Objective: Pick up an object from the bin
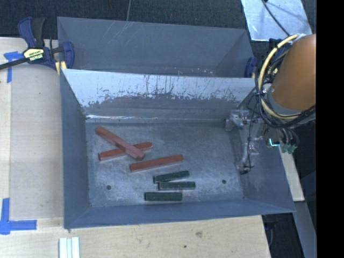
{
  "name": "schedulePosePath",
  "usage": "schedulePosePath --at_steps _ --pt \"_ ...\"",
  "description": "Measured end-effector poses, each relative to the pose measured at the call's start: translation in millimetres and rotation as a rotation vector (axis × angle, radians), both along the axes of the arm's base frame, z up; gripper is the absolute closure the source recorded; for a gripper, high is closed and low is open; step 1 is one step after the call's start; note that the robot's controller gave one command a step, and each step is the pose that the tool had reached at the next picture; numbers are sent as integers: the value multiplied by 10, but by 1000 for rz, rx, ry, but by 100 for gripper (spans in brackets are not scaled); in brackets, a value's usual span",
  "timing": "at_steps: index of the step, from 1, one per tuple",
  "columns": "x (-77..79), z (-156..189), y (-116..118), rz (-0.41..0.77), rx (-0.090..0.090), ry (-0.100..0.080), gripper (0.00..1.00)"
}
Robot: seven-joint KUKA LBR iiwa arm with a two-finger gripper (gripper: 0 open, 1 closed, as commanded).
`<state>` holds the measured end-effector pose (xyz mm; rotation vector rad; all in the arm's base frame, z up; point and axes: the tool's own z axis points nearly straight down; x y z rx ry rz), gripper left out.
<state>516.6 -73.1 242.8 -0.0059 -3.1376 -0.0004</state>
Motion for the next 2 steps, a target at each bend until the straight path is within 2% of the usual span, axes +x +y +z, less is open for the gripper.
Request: schedulePosePath --at_steps 1,2 --pt "16 37 3 3 -1 -8 0" --pt "120 -676 372 41 -1 -13 0"
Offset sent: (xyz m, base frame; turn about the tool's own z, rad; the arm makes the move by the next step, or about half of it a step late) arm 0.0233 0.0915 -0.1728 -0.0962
